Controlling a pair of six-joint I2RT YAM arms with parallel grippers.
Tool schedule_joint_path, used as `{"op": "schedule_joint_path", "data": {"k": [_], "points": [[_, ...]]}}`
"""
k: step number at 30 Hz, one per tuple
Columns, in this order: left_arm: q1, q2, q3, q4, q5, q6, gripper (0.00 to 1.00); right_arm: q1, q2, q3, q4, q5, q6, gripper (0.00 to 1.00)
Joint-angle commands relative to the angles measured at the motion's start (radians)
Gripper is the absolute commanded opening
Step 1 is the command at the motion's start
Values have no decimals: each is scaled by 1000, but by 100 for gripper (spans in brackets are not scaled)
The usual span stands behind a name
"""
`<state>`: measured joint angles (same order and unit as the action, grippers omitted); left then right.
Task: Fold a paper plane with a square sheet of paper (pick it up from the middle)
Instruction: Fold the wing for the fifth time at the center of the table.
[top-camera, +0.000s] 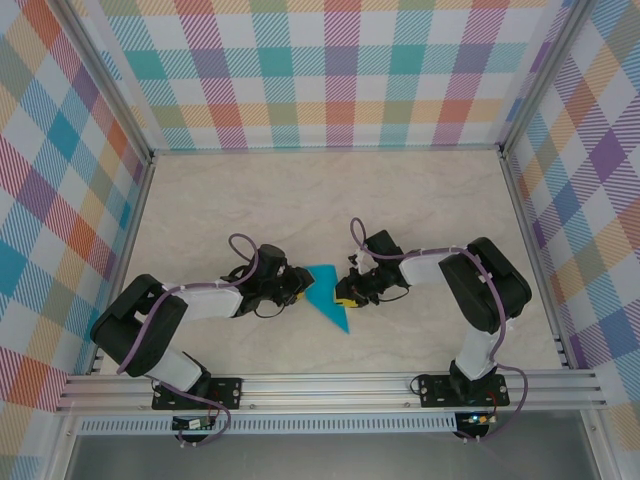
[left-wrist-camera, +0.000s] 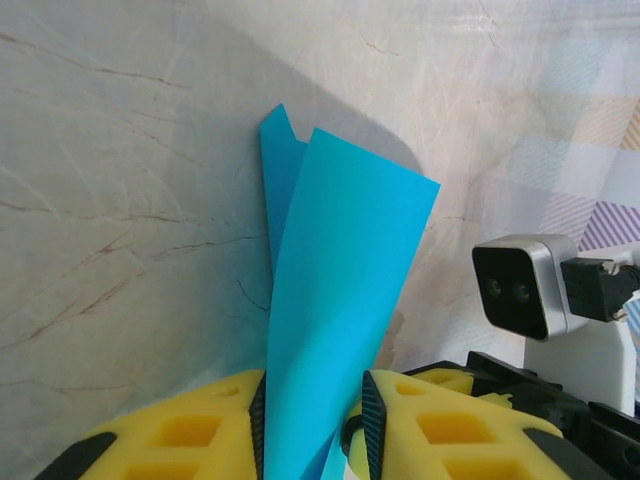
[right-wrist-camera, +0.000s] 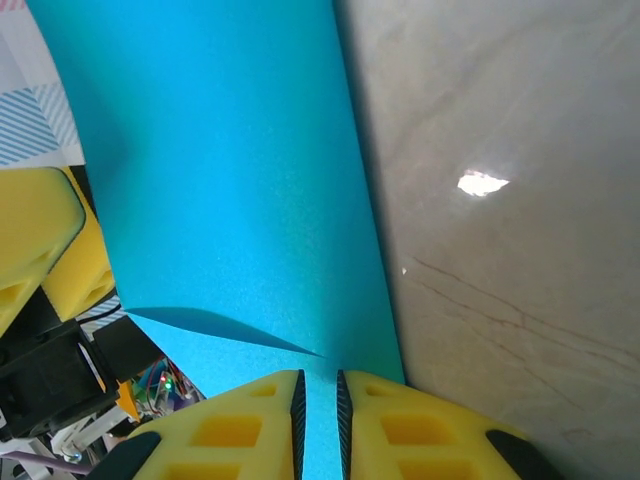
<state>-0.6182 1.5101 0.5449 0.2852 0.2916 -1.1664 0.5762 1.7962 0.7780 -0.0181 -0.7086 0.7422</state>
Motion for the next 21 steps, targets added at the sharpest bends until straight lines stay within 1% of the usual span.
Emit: {"op": "schedule_joint_path", "data": {"k": [1, 5, 9, 12, 16, 18, 19, 21], "points": [[14, -21, -14, 16, 18, -5, 26, 14, 42, -7, 28, 113, 0, 21], [14, -21, -15, 19, 13, -7, 17, 14, -2, 7, -4, 134, -1, 22], [14, -25, -7, 11, 13, -7, 9, 14, -107, -6, -48, 193, -9, 28], [14, -33, -1, 4, 12, -10, 7, 14, -209, -25, -91, 265, -18, 34], [14, -49, 7, -17, 6, -10, 6, 19, -338, -52, -119, 331, -53, 38], [14, -57, 14, -32, 3, -10, 6, 51, -399, -72, -98, 374, -114, 39], [14, -59, 18, -40, 3, -8, 6, 79, -423, -85, -89, 420, -148, 40], [14, -63, 24, -56, 1, -4, 6, 177, -473, -107, -79, 570, -230, 46]]}}
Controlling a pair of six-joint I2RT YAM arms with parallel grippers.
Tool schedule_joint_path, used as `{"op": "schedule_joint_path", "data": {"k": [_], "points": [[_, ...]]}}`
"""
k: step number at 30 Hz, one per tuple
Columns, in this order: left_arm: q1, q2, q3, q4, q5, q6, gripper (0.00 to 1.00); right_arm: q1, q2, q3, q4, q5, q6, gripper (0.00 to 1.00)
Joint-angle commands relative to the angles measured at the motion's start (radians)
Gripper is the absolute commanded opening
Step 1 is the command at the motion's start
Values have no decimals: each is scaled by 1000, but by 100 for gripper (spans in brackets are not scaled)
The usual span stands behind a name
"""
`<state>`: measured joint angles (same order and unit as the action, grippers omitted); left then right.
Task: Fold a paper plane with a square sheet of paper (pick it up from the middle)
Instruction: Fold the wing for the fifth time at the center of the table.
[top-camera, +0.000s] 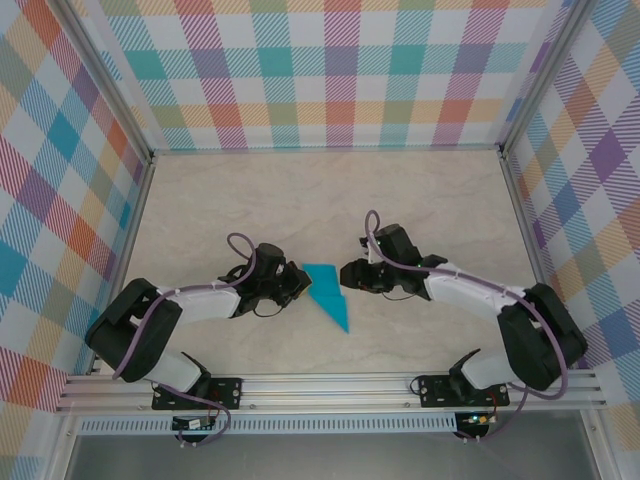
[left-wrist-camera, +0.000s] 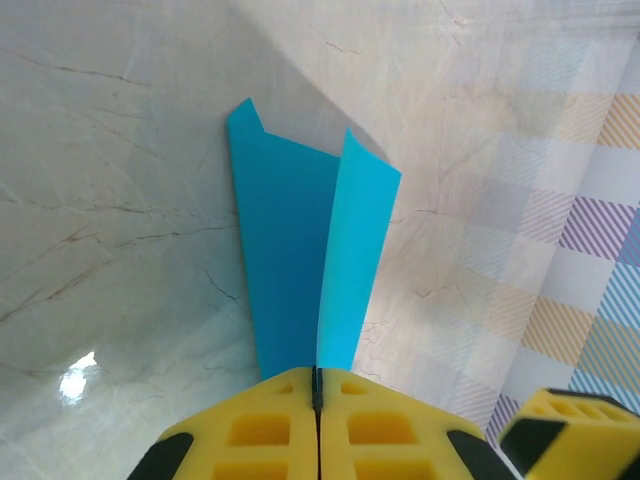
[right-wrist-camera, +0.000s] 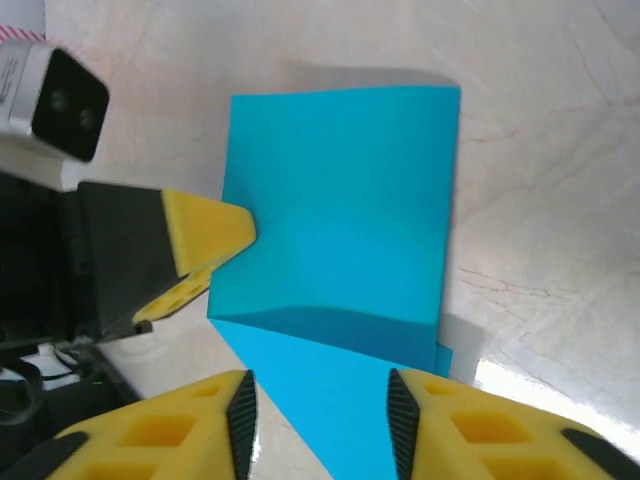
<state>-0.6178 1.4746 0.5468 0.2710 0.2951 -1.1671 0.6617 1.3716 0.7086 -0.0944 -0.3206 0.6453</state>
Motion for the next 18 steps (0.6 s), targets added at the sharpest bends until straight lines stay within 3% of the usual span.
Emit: {"op": "schedule_joint_path", "data": {"k": [1, 9, 18], "points": [[13, -29, 25, -45, -2, -3, 6, 130, -59, -43, -1, 229, -172, 47], [13, -35, 27, -57, -2, 0, 6, 424, -16, -80, 93, 593, -411, 50], [13, -25, 38, -61, -2, 2, 6, 569, 131, -13, 91, 835, -540, 47]]}}
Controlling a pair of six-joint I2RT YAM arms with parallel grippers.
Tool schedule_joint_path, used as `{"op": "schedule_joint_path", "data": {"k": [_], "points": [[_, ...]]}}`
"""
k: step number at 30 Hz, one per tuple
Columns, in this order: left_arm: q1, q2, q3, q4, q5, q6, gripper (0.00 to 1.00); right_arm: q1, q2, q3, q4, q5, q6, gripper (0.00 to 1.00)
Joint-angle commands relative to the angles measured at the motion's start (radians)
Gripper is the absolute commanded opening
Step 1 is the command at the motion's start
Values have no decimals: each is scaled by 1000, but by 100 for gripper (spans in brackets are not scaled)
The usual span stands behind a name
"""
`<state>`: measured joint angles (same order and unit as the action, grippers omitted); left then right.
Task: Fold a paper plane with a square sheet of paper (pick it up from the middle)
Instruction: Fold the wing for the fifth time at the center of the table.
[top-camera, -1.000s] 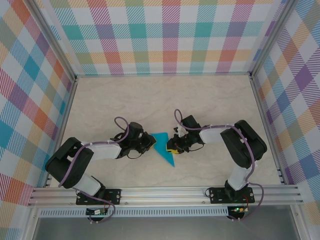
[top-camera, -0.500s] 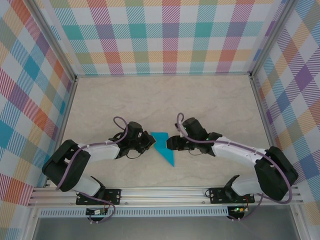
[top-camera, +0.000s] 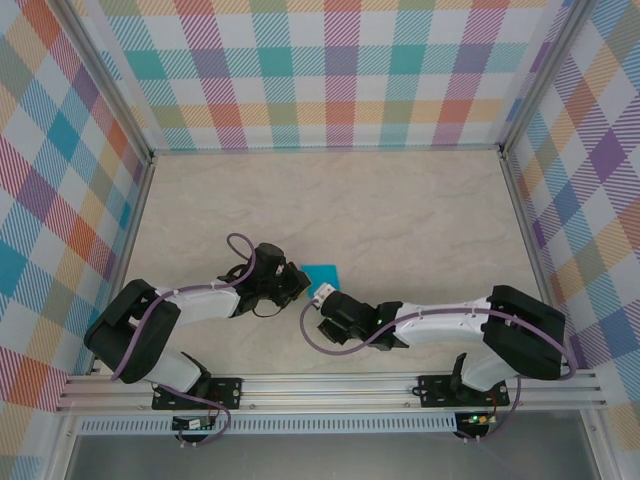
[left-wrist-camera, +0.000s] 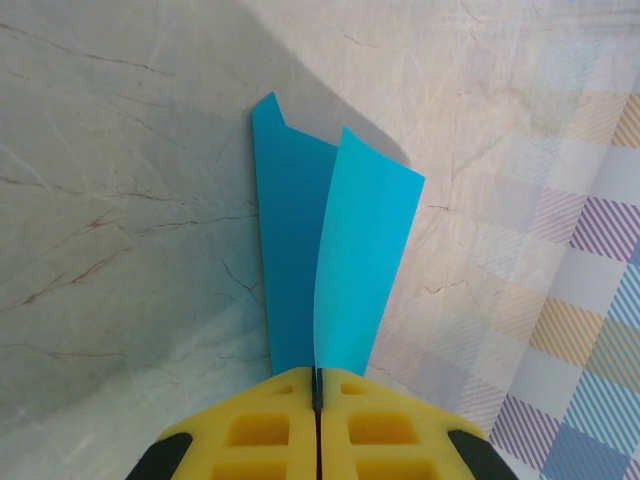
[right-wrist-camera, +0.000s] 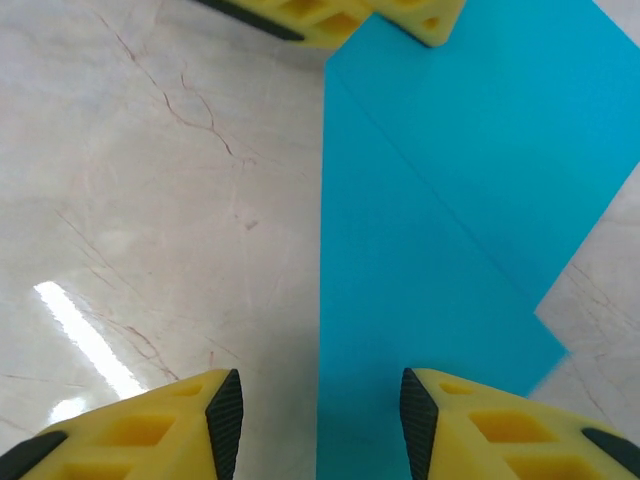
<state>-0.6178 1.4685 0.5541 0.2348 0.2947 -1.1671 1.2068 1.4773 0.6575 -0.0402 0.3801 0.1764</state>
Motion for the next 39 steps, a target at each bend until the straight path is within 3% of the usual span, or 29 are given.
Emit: {"op": "schedule_joint_path", "data": {"k": [1, 14, 22, 32, 35, 39], "points": [[13, -20, 33, -25, 0, 0, 6, 28, 36, 40, 36, 152, -72, 46], [13, -20, 36, -38, 1, 5, 6, 36, 101, 31, 73, 215, -56, 32], [13, -13, 43, -41, 4, 4, 7, 36, 129, 39, 83, 213, -45, 30], [13, -23, 40, -55, -7, 5, 10, 35, 156, 47, 68, 217, -18, 15], [13, -36, 40, -77, -22, 3, 16, 33, 153, 40, 80, 217, -14, 11], [14, -62, 44, -138, -56, 9, 39, 30, 140, 28, 110, 197, -21, 9]]}}
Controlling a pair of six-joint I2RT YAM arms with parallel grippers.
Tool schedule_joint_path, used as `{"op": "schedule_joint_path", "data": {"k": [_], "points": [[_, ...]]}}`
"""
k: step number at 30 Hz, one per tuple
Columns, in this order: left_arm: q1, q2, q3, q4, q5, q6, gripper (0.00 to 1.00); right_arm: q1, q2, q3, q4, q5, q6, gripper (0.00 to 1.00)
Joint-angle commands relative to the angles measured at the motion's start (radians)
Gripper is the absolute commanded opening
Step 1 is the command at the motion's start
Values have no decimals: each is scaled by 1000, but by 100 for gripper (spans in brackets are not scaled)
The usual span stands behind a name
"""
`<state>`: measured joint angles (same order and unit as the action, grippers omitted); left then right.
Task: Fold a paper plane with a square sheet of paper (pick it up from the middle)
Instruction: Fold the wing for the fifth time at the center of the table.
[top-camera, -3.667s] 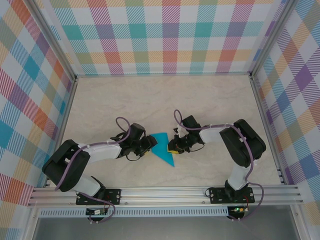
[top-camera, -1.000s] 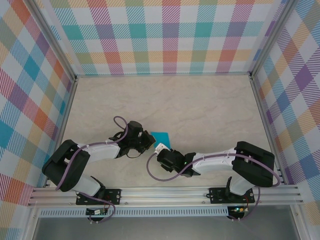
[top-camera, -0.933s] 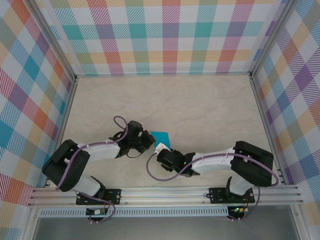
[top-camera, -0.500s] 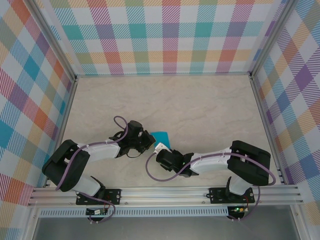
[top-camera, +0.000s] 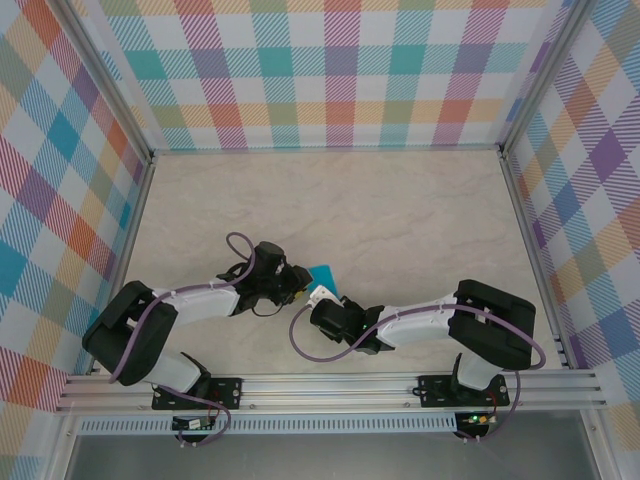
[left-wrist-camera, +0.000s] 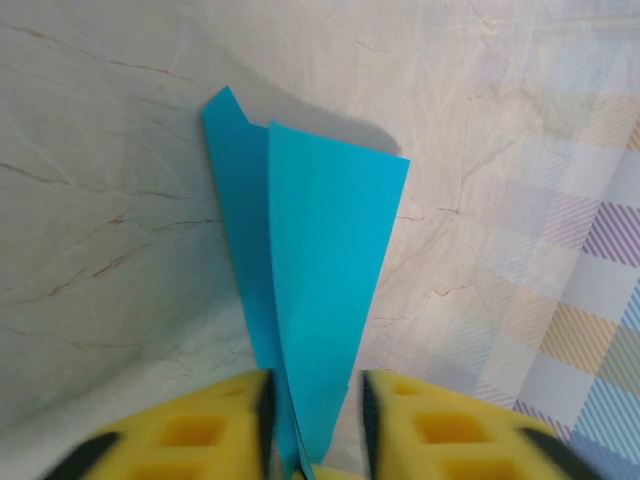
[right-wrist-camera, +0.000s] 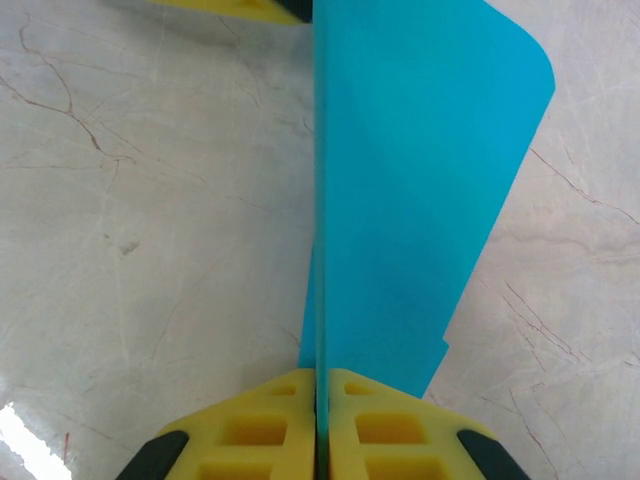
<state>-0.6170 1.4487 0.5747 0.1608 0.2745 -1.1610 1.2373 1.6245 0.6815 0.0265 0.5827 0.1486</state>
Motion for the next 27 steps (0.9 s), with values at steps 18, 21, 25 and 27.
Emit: {"op": "schedule_joint_path", "data": {"k": [18, 21, 25, 27], "points": [[43, 50, 94, -242, -68, 29, 31, -24, -29, -47, 109, -107, -10, 18], [46, 44, 94, -264, -82, 30, 18, -24, -52, -56, 96, -133, 1, 23], [46, 42, 103, -291, -97, 41, 14, -24, -73, -62, 81, -159, 8, 25], [47, 45, 110, -294, -96, 44, 13, -24, -78, -62, 78, -167, 6, 25]]}}
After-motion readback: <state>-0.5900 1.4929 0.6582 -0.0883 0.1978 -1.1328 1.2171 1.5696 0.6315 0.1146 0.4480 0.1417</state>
